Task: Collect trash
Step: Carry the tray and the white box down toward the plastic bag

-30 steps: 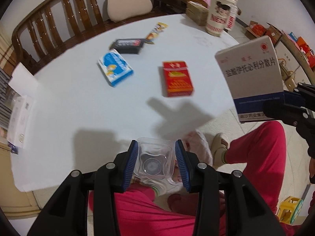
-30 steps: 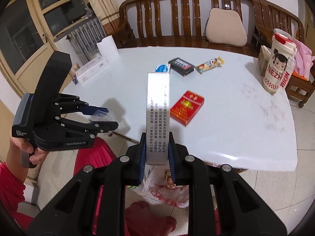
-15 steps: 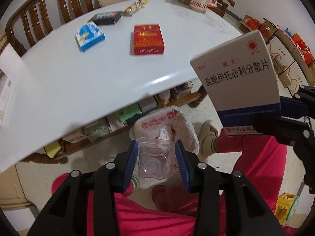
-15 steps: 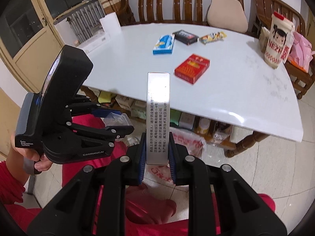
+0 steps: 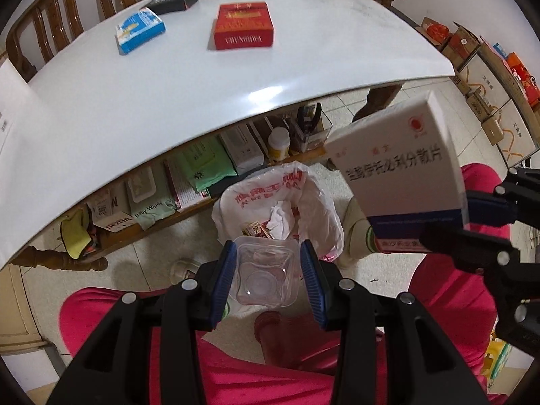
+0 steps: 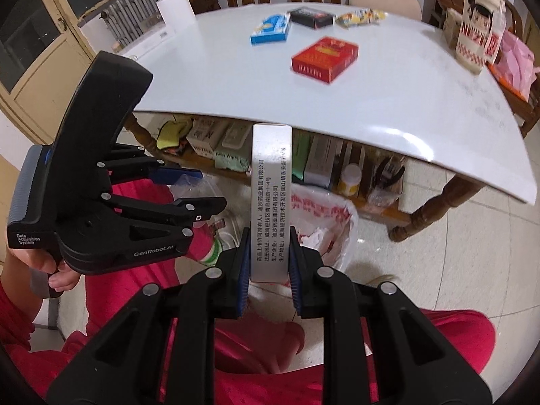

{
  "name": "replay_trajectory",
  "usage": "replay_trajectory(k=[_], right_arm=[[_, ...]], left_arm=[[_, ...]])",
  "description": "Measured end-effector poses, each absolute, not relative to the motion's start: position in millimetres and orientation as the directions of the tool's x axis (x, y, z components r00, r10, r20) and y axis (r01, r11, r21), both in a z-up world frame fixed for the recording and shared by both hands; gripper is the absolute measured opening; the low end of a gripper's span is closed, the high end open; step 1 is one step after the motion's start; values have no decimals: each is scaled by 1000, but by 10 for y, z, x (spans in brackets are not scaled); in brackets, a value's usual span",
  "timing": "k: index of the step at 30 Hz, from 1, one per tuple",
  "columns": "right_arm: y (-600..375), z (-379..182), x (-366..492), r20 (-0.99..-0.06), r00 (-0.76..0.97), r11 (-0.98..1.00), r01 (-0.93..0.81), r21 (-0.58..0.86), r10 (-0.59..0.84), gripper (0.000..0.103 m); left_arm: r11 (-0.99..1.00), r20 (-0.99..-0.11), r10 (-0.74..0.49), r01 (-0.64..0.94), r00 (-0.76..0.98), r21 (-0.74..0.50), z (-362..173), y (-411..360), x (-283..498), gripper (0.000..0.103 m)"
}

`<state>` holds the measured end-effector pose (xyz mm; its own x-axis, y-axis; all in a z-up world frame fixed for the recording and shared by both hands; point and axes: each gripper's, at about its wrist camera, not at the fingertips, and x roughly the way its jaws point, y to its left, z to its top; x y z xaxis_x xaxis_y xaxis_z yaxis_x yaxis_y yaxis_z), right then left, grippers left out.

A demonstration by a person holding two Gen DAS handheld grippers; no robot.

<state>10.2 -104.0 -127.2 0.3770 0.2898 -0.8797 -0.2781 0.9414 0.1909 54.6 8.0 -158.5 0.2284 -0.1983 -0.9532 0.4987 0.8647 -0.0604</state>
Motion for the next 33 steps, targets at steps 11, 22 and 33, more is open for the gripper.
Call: replay_trajectory(k=[11,22,33], right_arm=[[-1094,-1742,184,-910,322,953,-234,190,260,20],[-1154,-2275,394,-939,255,964,-188,186,231,20],[-1187,-2903,634,-961,165,970,-136,200,221,20]], left_arm=[[868,-965,-203,487,168,-98,-2040,23,614,39],[894,-978,-206,412,33,-174,-2712,-21,844,39],[921,-982,-179,339,-61,-189,-3271,-87,1167,39]])
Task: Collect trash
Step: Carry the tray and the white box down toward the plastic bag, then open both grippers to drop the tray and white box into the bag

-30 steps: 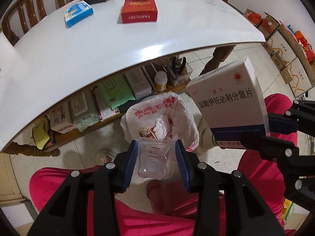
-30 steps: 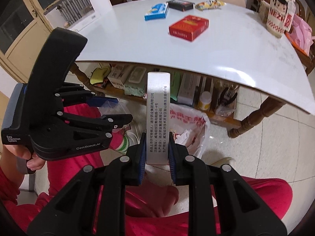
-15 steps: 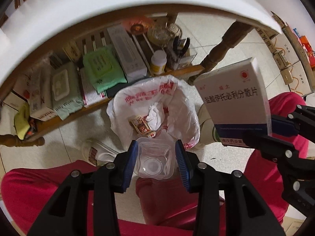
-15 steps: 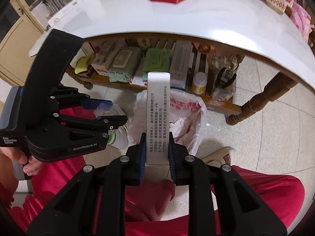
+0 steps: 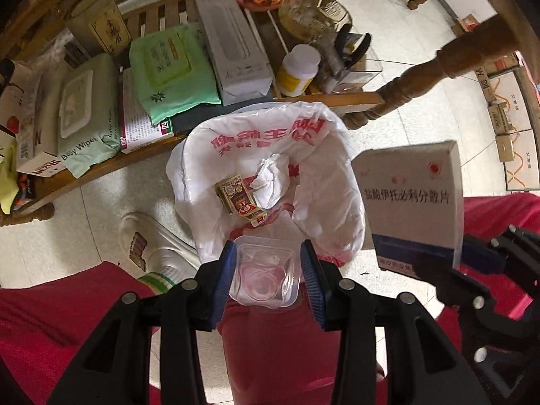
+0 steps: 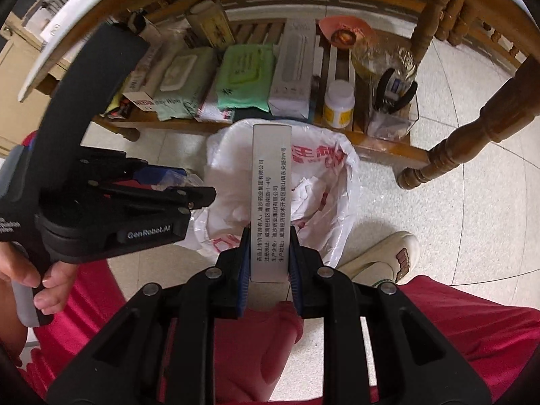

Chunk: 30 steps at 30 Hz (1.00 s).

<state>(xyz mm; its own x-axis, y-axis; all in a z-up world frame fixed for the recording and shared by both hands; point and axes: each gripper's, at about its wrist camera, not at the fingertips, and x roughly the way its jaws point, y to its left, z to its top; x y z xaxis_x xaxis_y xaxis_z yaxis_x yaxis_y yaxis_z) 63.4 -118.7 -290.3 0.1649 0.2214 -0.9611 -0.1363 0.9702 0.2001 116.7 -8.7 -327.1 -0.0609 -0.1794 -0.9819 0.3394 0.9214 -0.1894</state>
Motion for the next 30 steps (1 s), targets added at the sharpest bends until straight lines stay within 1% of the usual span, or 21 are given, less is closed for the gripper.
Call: replay_trajectory(k=[5,12,20,30], right_arm=[[-1211,-3166,733,-966,128,971,-110,213,226,20],[-1176,-3476,837,-973,81,974,-87,210,217,20],[-1142,-3788,951,-981,40,979,-76,189,192,20],[-1205,-4050,1105,-978,-2,977,-40,208,208,20]], left_arm=[[935,-984,-151,308,-92,-172,-3536,-116,1267,39],[944,-969,-172,250,-177,-213,-3912,-106,1358,39],[950,-963,-160,230,-215,-210,-4138,-140,1490,39],[961,-961,-129,206,-246,-182,-4364,-111,1588,39]])
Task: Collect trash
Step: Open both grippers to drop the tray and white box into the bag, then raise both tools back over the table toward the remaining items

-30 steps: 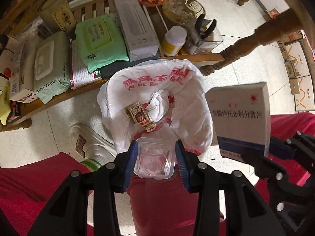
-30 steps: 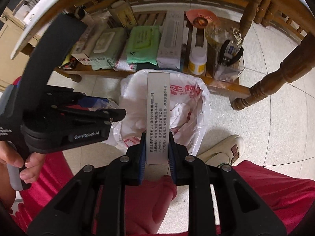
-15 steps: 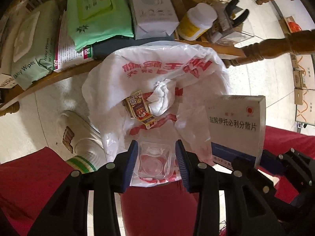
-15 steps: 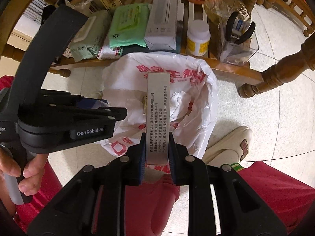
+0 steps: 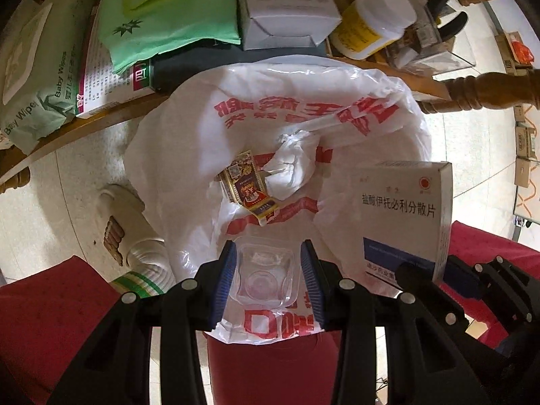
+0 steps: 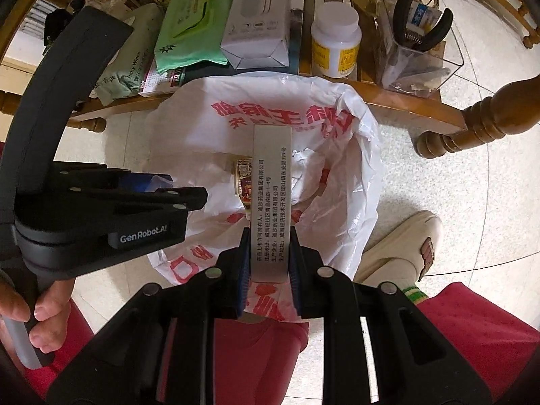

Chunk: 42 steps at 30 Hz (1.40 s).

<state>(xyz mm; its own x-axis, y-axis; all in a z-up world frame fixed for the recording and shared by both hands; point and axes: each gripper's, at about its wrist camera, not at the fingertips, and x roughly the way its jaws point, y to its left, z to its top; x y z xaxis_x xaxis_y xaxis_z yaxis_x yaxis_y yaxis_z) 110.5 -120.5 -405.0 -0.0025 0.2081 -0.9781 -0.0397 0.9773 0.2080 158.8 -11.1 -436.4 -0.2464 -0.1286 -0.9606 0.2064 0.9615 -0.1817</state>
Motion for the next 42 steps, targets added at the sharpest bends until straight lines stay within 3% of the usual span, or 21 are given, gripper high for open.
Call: replay_trajectory(k=[7,8,9,10,11,12,32,38,42], right_arm=[[-1154,-4088,1133,-977,-3,976,-51,212,212,21],[-1146,-4084,1132,-977,-3,976,-52,212,212,21],[-1142,-4082,1133,-977,-2,976,-52,212,213,25],[-1141,-4081,1133,-978,1,977,-51,207,207,36],[-1148,-4082,1133,-981,6,980,-47,191,192,40],[-1154,-4084,1136,-983,10,982,-43,182,183,45],[-1172,-3689,949,-974,76,977,-38,212,214,49],[-1268,-3016,711,-949,185,967,-52,249,254,67],[-1422,-2373,594,-913,299,961,-72,269,278,81]], left_arm=[[962,-960,-121,207,-252,-176,-4384,-96,1603,40],[962,-960,-118,209,-254,-174,-4393,-101,1602,45],[963,-960,-110,213,-258,-168,-4393,-107,1604,60],[963,-961,-103,215,-256,-160,-4391,-111,1604,68],[965,-967,-78,224,-241,-134,-4384,-112,1605,70],[964,-972,-61,239,-228,-116,-4372,-118,1606,71],[966,-988,-47,244,-145,-81,-3936,-17,1453,77],[956,-998,0,294,-55,-16,-3334,58,1109,78],[947,-998,-64,315,5,-59,-2669,129,869,78]])
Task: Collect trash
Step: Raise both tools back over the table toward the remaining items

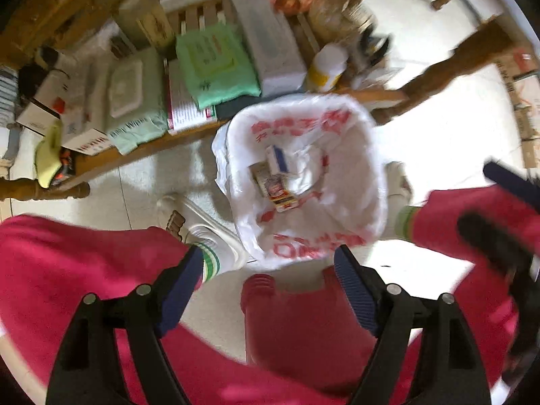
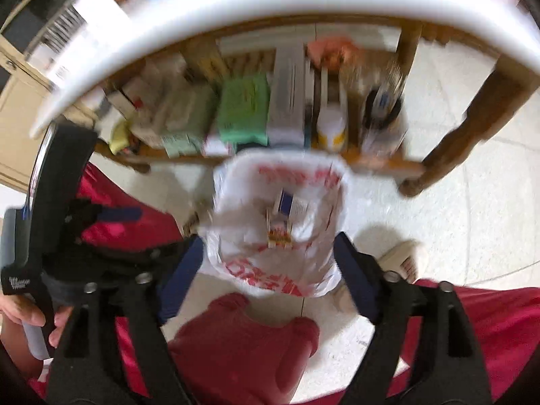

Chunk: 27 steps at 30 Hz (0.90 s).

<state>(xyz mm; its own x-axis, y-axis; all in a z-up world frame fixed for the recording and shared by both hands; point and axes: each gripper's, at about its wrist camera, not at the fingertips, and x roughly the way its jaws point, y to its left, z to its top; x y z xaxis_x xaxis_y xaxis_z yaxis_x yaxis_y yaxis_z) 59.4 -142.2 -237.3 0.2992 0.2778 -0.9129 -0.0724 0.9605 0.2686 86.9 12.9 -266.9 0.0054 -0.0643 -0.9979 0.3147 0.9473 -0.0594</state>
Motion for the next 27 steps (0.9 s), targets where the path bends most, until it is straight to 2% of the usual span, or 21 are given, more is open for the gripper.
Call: replay_trajectory(k=[2,5,6,10,12,17,19,27], right_arm=[[-1495,-2006,578,-890,350,957,-111,269,291,82],[-1541,-1449,619,-869,424,963,-196,185,254,82],[-1564,-1267,636,-860,452,963,-224,147,237,82],[-1554,-426,756,-787,579,943,-333,10,213,94],[-1541,-102,835,-758,605,923,-384,-11,243,96],[-1523,659,1144,-703,659,863,-489,-130,267,96],[-1529,865,1330,-711,652,831,-528,-177,264,96],[-1740,1361,2066,-740,591,699,-675,-235,321,96]], left_arm=[[940,-995,-90,335,47,-69,-2320,147,822,78],[924,-985,-110,378,132,-53,-1689,155,870,91],[920,-979,-113,390,172,-38,-1417,152,934,91],[914,-953,-92,405,290,35,-679,172,1193,94],[916,-944,-64,394,324,73,-325,189,1384,94],[944,-956,-98,331,276,-1,229,304,1824,94],[952,-957,-107,307,271,-19,412,345,2014,94],[973,-945,-39,228,324,38,792,336,2588,95]])
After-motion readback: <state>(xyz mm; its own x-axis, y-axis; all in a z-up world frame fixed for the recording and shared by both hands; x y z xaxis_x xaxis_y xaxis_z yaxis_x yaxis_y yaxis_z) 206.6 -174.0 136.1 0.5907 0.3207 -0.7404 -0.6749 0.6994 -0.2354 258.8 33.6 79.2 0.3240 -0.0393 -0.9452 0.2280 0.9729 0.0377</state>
